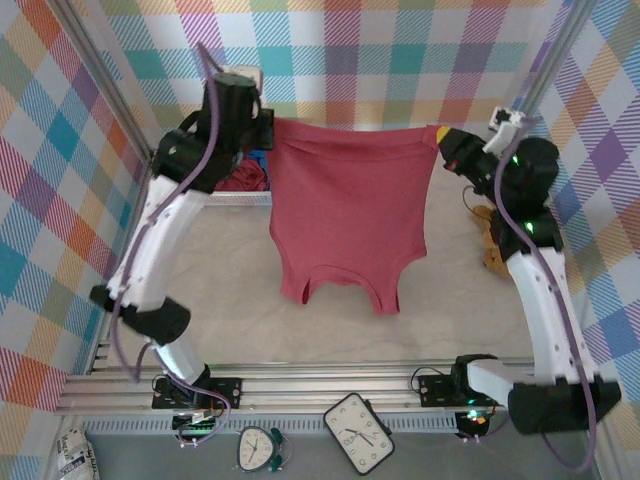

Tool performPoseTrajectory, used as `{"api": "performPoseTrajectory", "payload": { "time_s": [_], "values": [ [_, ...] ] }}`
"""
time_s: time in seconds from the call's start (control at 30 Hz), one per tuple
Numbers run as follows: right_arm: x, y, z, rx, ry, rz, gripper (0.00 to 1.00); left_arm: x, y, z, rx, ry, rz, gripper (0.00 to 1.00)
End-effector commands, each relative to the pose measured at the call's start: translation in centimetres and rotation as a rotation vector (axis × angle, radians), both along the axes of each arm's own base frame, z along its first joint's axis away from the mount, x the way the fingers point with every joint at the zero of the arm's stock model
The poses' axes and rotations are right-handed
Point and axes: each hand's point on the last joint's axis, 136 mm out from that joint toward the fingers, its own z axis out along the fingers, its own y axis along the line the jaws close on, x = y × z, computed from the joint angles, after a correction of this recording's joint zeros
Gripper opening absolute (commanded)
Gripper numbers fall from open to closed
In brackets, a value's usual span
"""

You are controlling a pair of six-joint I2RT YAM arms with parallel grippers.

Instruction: Fold and stack the tank tops

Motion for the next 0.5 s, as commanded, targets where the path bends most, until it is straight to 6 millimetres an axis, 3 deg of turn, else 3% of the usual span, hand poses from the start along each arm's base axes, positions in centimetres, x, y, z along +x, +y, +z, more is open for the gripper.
{"api": "performPoseTrajectory", "payload": {
  "time_s": [0.0, 0.07, 0.17, 0.23, 0.33, 0.4, 0.47],
  "values": [
    [2.6, -0.8, 4.2, -0.005, -0.126, -0.038, 0.0, 3.3, -0.3, 2.5, -0.043, -0.092, -0.012, 0.0],
    [4.3, -1.4, 5.4, 0.013, -0.136, -0.028, 0.0, 4.8, -0.8, 4.0, -0.083, -0.144, -0.035, 0.0],
    [5.0, -2.3, 7.8, 0.012, -0.175, -0.019, 0.0, 5.9, -1.6, 5.7, -0.132, -0.214, -0.083, 0.0],
    [4.9, -3.3, 8.5, 0.032, -0.168, -0.017, 0.0, 5.8, -1.7, 6.5, -0.161, -0.234, -0.114, 0.0],
    [4.5, -3.6, 6.5, 0.048, -0.1, -0.001, 0.0, 5.3, -2.6, 5.6, -0.176, -0.186, -0.171, 0.0],
    [3.9, -3.4, 3.8, 0.055, -0.022, 0.012, 0.0, 4.8, -3.2, 3.8, -0.182, -0.113, -0.2, 0.0],
    [2.3, -3.3, 0.3, 0.064, 0.061, 0.009, 0.0, 4.1, -3.8, 0.7, -0.18, 0.0, -0.227, 0.0]
  ]
}}
